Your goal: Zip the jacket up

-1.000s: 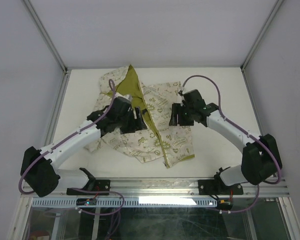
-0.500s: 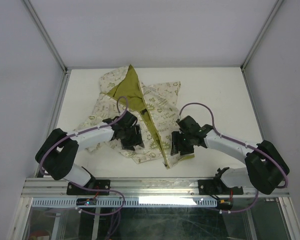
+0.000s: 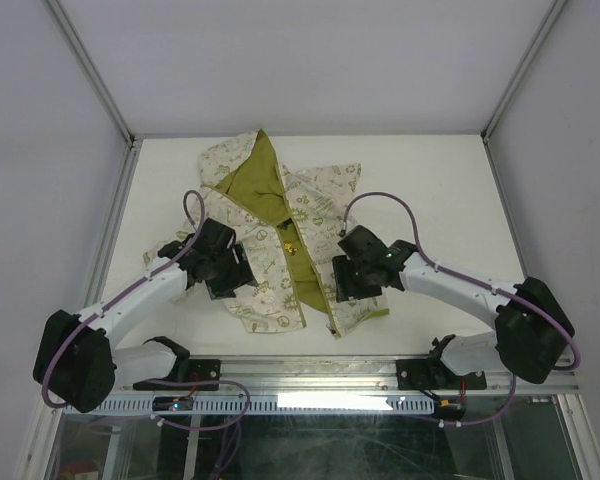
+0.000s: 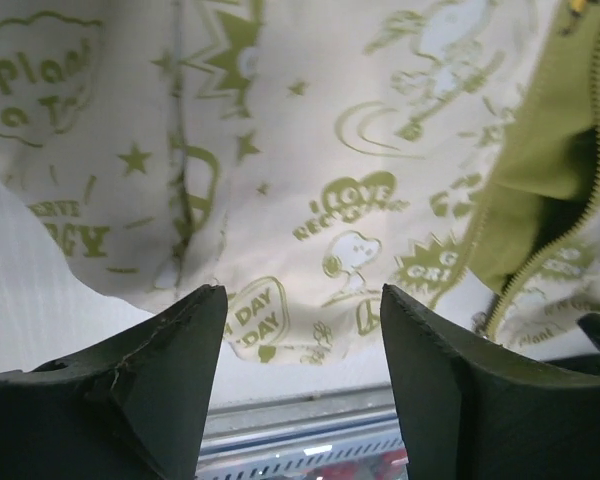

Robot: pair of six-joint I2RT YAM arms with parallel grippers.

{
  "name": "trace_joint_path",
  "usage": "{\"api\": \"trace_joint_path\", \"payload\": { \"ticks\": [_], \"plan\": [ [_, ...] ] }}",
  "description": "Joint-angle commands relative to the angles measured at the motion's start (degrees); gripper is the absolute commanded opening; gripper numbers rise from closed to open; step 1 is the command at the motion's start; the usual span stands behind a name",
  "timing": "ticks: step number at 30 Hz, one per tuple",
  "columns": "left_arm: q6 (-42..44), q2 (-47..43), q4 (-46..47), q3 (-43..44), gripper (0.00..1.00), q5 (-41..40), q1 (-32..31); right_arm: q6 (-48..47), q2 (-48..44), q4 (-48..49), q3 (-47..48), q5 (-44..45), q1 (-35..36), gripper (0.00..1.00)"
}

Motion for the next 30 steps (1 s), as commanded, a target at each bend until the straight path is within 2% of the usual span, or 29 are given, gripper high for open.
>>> {"api": "trace_joint_path", "payload": {
  "ticks": [1, 5, 9, 13, 19, 23, 25, 28, 30],
  "plan": [
    [-0.8, -4.1, -1.8, 6.4, 0.65, 1.6, -5.3, -0.4, -1.0, -7.0, 6.3, 4.5, 6.6, 0.55],
    [-3.4, -4.1, -1.8, 8.1, 0.65, 1.9, -10.2, 1.4, 1.8, -11.5, 8.2, 6.1, 12.0, 0.49],
    [-3.7, -2.7, -0.9, 7.3, 0.66, 2.4, -11.4, 2.2, 4.7, -10.1, 7.2, 5.8, 13.7, 0.45],
    [-3.7, -2.3, 0.1, 6.6, 0.66, 3.2, -11.4, 2.3, 8.5, -7.2, 6.9, 5.3, 14.2, 0.47],
    [-3.0, -1.6, 0.7, 6.7, 0.66, 4.2, -11.5, 3.5, 14.1, -2.1, 4.4, 4.4, 14.7, 0.55],
    [-2.7, -1.3, 1.0, 6.8, 0.66, 4.6, -11.6, 4.5, 18.3, -1.3, 2.9, 6.1, 14.7, 0.54],
    [-2.7, -1.2, 1.3, 6.6, 0.66, 4.8, -11.6, 5.0, 19.8, -0.9, 2.4, 7.2, 14.7, 0.45],
    [-2.8, -1.2, 2.0, 6.6, 0.67, 5.4, -11.5, 5.4, 20.4, -0.1, 2.3, 9.8, 14.8, 0.19],
    [-2.8, -1.3, 3.0, 6.7, 0.67, 5.9, -11.6, 5.2, 19.9, 1.1, 2.7, 10.0, 14.8, 0.08]
  ]
}}
